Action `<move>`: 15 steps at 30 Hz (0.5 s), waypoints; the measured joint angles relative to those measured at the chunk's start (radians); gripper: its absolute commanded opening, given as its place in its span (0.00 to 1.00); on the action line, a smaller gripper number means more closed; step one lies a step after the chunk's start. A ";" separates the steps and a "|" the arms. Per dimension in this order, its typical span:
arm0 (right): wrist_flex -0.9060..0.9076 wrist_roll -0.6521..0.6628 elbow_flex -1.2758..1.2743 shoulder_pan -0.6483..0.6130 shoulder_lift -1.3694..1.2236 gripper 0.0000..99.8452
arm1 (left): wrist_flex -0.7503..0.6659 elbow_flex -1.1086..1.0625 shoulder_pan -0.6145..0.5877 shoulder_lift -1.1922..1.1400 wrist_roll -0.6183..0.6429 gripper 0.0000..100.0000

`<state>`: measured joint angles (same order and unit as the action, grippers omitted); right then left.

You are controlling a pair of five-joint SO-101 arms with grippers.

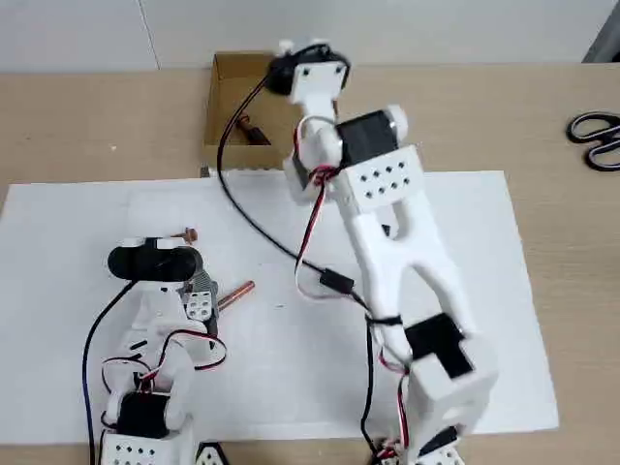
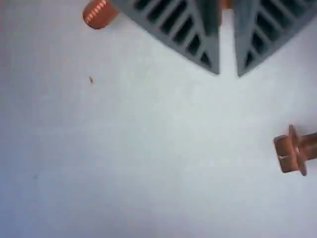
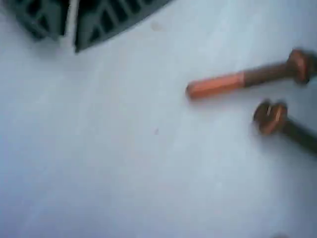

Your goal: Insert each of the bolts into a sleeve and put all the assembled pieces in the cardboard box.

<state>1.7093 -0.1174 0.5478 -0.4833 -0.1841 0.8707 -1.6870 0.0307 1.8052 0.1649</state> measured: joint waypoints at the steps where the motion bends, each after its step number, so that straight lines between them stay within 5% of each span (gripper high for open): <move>1: 0.002 0.000 -0.051 -0.011 0.040 0.00 | 0.000 0.000 0.000 0.000 0.000 0.01; 9: 0.003 0.031 -0.361 -0.026 0.189 0.01 | 0.000 0.000 0.000 0.000 0.000 0.01; 15: -0.015 0.393 -0.417 -0.029 0.189 0.01 | 0.000 0.000 0.000 0.000 0.000 0.01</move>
<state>1.6939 0.2754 0.1304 -0.5125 0.0046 0.8707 -1.6870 0.0307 1.8052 0.1649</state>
